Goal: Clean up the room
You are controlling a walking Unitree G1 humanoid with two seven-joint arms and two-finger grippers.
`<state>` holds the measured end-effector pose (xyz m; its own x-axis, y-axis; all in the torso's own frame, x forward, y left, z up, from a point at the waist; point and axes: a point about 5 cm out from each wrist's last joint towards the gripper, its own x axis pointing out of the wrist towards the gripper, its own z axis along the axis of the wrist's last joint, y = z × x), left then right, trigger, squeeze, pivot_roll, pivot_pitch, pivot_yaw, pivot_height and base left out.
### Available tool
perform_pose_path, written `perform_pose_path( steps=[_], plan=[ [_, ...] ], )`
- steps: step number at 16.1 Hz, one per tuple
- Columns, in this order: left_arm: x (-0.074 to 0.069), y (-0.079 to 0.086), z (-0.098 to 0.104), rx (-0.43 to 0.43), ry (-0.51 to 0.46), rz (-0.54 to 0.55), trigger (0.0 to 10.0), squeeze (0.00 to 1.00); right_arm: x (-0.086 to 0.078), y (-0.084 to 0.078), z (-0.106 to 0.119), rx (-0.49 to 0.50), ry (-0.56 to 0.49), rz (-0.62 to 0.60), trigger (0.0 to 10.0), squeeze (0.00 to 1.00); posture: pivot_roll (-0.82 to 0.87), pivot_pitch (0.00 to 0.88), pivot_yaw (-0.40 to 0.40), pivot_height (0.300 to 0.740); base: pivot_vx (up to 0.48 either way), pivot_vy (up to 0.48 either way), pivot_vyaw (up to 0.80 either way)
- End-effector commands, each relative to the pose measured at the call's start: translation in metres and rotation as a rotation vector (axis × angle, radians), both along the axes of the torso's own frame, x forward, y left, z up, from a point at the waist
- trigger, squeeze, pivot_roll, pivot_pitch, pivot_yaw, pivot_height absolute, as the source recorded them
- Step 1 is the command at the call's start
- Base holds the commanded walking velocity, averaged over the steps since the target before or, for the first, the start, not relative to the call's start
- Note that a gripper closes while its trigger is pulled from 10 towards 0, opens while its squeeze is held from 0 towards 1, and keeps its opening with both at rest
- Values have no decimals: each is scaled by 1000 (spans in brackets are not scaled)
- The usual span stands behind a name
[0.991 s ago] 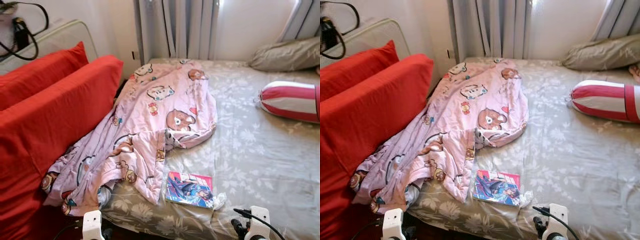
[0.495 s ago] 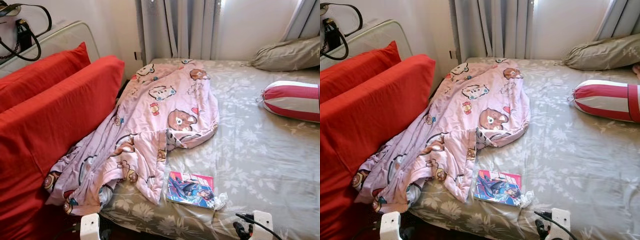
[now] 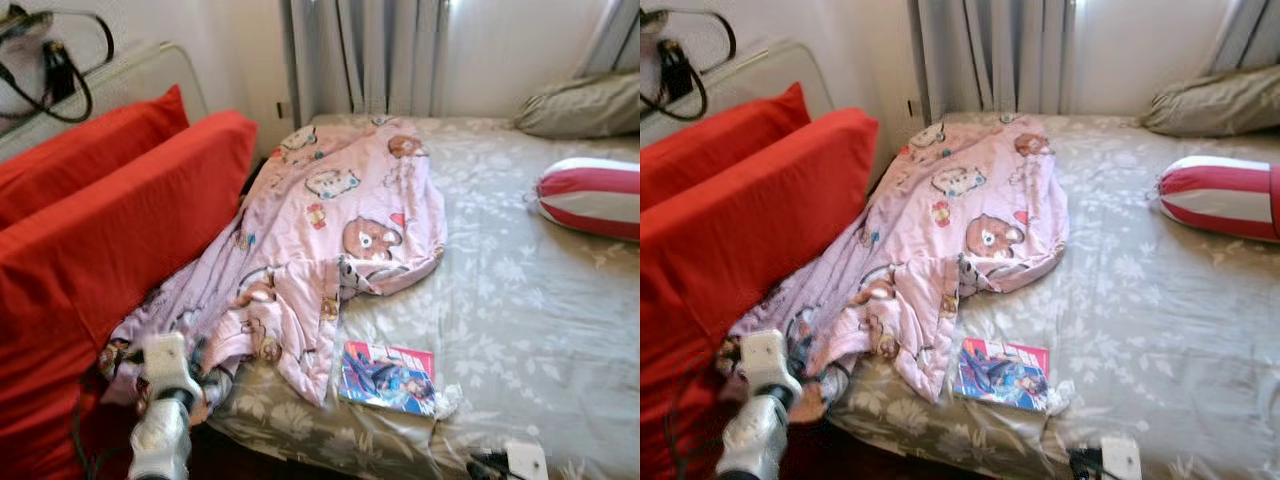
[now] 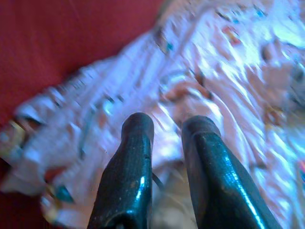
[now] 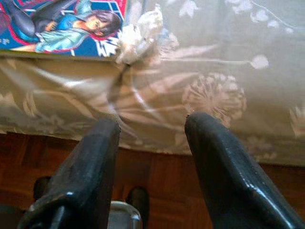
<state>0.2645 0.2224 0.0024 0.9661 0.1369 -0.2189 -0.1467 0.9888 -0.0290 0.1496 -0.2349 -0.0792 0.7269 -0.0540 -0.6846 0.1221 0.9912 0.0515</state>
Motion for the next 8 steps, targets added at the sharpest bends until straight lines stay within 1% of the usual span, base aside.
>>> perform_pose_path(
  steps=[1, 2, 4, 5, 6, 7, 8],
  plan=[
    [-1, 3, 2, 1, -14, 2, 10000, 0, 28, 3, 14, 7, -122, 5, 10000, 0, -40, 0, 54, 740, 0, 0, 0],
    [-4, -7, 2, 20, -48, -71, 10000, 0, 110, 3, 75, -34, -445, 81, 10000, 0, -38, 0, 38, 740, 0, 0, 0],
    [-6, -11, 6, 15, -101, -80, 10000, 0, 116, 8, 85, -56, -513, 134, 10000, 0, -20, 0, 0, 740, 0, 0, 0],
    [-8, -11, 9, 14, -134, -76, 10000, 0, 119, 9, 91, -53, -562, 131, 10000, 0, -21, 0, -3, 740, 0, 0, 0],
    [-10, -11, 9, 19, -147, -69, 10000, 0, 120, 6, 98, -74, -607, 120, 10000, 0, -17, 0, -16, 740, 0, 0, 0],
    [-12, -11, 11, 15, -168, -59, 10000, 0, 119, 0, 101, -70, -632, 97, 10000, 0, -13, 0, -21, 740, 0, 0, 0],
    [-12, -12, 14, 13, -186, -62, 10000, 0, 117, -2, 102, -75, -639, 86, 10000, 0, -8, 0, -22, 740, 0, 0, 0]
  ],
)
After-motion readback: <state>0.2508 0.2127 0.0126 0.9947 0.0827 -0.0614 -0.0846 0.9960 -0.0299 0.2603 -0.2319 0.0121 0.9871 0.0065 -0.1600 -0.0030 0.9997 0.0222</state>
